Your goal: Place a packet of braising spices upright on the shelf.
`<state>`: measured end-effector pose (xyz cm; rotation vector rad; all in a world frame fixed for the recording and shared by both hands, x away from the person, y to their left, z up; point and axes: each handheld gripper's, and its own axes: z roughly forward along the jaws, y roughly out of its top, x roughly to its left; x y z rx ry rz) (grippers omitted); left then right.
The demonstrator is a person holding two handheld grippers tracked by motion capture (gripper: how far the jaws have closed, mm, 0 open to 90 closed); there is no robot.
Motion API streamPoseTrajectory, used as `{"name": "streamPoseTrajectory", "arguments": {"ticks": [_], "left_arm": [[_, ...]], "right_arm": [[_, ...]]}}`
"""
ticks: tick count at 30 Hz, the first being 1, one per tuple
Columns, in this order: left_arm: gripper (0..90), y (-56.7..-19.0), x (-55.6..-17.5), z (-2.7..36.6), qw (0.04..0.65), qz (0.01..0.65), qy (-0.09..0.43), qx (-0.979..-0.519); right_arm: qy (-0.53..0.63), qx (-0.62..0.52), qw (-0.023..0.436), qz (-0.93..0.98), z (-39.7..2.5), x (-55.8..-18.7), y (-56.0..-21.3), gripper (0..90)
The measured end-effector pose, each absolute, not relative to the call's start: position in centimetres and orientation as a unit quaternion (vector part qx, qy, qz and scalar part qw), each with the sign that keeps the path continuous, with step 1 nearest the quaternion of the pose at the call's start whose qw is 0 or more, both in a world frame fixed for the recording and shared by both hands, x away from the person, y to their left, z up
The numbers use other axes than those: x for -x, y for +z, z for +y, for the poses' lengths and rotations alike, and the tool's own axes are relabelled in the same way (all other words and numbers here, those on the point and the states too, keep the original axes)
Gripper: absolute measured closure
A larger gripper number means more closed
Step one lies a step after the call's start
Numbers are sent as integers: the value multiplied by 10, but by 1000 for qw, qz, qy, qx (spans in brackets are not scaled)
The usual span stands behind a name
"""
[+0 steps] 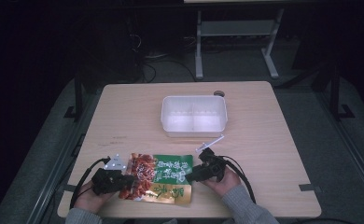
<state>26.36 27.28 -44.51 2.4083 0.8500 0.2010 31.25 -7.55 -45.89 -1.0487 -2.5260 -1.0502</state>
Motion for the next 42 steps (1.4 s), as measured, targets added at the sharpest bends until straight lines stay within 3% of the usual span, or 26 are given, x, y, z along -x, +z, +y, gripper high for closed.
{"name": "streamPoseTrajectory", "arguments": {"ticks": [8, 19, 20, 27, 42], "left_arm": [[823, -445, -263, 272, 285, 316, 76, -902], [800, -446, -263, 272, 288, 318, 76, -900], [797, -446, -263, 272, 288, 318, 76, -900], [762, -446, -263, 272, 289, 318, 79, -899], [672, -441, -261, 278, 304, 332, 98, -887]], "right_arm": [[-362, 350, 123, -855, -66, -312, -461, 537], [-363, 368, 159, -841, -55, -317, -469, 715], [-363, 377, 173, -834, -55, -319, -470, 764], [-378, 380, 177, -826, -58, -321, -468, 866], [-396, 370, 160, -825, -73, -323, -443, 899]]}}
